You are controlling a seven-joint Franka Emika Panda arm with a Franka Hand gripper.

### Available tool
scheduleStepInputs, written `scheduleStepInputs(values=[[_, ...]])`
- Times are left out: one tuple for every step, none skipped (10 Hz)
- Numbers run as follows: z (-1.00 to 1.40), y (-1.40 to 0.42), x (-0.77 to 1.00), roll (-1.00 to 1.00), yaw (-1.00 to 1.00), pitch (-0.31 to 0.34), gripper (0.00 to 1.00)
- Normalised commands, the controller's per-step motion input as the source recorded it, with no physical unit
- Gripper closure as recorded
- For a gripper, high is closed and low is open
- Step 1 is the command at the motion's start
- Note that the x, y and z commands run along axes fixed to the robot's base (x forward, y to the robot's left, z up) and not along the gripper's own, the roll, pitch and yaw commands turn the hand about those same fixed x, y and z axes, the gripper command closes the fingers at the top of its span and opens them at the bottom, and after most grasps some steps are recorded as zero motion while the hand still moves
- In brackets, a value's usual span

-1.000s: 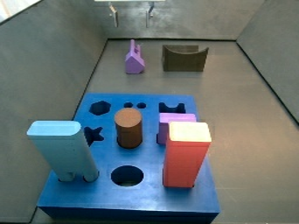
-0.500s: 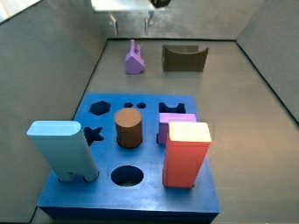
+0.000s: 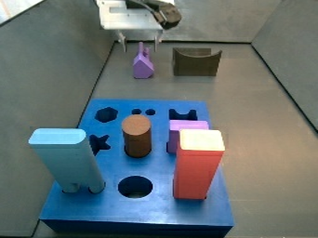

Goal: Pick up the 3 prong object. Move up. Rotate the 3 prong object. Place the 3 prong object on the fixture. Regrasp the 3 prong object. Move to above the board. Insert the 3 prong object.
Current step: Rotate the 3 prong object, then move up.

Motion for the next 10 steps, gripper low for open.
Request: scheduleStepInputs(values=[[-0.68, 0.02, 0.04, 0.05, -0.02, -0.020, 0.00], [-0.51, 0.02, 0.03, 0.05, -0.02, -0.025, 0.00], [-0.35, 0.02, 0.03, 0.06, -0.03, -0.025, 0.00], [-0.23, 0.02, 0.03, 0.06, -0.03, -0.025, 0.00], [0.00, 0.00, 0.00, 0.00, 0.00, 0.000, 1.00], [0.83, 0.00, 0.00, 0.00, 0.00, 0.000, 1.00], [0.83, 0.00, 0.00, 0.00, 0.00, 0.002, 1.00], [0.72, -0.01, -0.03, -0.01, 0.00, 0.027, 1.00], [0.60, -0.01, -0.02, -0.02, 0.00, 0.039, 1.00], [0.41, 0.00, -0.01, -0.03, 0.01, 0.048, 1.00]])
